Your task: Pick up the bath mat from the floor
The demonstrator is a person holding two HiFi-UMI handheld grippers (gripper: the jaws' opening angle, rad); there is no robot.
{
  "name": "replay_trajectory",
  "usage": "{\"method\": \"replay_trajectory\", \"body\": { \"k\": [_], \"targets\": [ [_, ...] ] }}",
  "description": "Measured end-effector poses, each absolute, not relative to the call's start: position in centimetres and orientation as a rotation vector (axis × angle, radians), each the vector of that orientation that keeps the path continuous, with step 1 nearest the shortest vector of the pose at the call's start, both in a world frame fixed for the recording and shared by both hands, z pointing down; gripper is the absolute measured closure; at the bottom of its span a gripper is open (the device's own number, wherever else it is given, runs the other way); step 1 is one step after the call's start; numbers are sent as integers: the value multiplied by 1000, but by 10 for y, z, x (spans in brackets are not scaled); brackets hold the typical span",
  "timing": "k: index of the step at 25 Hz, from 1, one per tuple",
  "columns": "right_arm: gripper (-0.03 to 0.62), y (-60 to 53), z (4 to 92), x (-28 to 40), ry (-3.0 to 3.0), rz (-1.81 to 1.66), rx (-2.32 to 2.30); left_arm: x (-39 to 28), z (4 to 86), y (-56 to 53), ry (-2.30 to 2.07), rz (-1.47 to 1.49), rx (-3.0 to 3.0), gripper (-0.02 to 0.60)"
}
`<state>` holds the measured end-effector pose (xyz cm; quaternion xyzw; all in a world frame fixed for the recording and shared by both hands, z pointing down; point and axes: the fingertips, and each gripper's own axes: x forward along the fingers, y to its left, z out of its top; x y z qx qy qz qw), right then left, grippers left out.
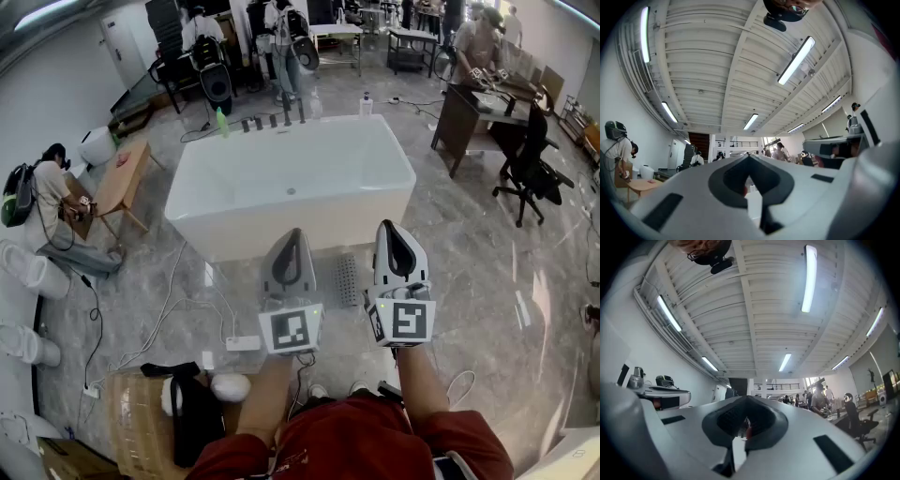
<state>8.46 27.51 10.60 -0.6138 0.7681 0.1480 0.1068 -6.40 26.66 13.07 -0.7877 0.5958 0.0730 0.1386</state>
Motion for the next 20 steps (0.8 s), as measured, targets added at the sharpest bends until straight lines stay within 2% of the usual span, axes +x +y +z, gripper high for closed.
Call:
{"method": "replay_trajectory", "body": {
  "k": [5, 20],
  "targets": [
    [583, 282, 108, 100, 2251, 335, -1787, -50, 119, 277, 1748, 282, -2293, 568],
    [583, 286, 113, 127, 2277, 374, -1738, -15, 133, 278, 1739, 184, -2283, 568]
  ]
}}
